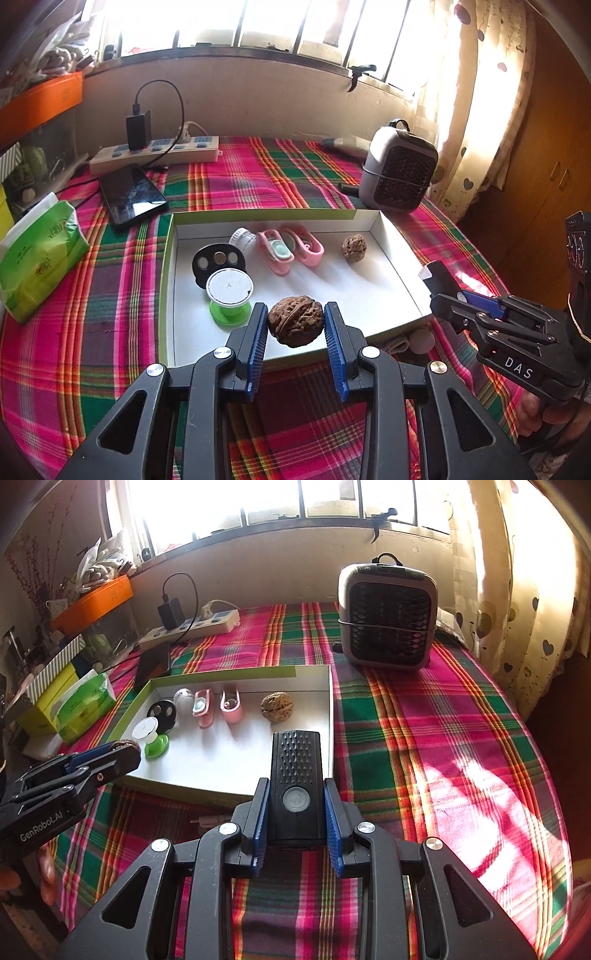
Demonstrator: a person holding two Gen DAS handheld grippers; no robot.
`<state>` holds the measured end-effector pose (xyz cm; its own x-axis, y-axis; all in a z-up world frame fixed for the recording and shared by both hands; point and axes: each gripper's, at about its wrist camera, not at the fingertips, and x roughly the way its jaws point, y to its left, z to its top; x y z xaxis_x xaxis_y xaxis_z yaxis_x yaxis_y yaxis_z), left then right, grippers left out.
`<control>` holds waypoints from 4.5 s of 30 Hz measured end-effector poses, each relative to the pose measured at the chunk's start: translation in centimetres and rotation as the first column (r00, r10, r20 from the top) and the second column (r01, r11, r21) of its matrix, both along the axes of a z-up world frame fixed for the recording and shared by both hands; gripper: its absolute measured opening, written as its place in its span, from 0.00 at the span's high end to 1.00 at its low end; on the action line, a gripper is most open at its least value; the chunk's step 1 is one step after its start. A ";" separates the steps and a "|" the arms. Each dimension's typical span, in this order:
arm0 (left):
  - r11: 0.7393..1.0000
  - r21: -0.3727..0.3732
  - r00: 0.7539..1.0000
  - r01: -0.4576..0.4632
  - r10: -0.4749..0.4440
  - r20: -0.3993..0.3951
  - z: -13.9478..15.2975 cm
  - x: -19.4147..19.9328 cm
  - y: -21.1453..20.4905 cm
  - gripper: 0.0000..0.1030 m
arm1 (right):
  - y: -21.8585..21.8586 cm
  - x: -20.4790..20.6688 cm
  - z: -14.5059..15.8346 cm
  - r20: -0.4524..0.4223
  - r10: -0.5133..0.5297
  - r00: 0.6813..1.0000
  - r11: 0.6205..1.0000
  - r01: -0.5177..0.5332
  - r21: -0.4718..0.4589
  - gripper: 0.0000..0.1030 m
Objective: Organize objects
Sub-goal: 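Carry the black remote and walnut with both grippers into the box, then open both grippers to release the remote and walnut inside the box, then lift both open grippers up out of the box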
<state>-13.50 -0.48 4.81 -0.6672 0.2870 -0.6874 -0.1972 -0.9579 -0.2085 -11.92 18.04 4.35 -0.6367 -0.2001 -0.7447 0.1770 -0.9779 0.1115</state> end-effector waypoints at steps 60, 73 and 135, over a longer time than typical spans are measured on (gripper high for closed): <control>0.975 -0.217 0.998 0.055 -0.056 -0.001 -3.0 -5.7 3.9 0.72 | -3.1 -6.6 -3.1 0.056 0.048 0.997 0.991 -0.054 0.120 0.72; 0.965 -0.260 0.999 0.038 -0.043 -0.012 -3.2 -5.6 4.2 0.72 | -3.4 -6.5 -3.4 0.041 0.051 0.998 0.988 -0.056 0.142 0.72; 0.985 -0.170 0.999 0.011 -0.019 -0.048 -0.2 1.9 2.6 0.71 | -1.7 0.4 -0.2 -0.062 -0.040 0.997 0.997 0.044 0.069 0.63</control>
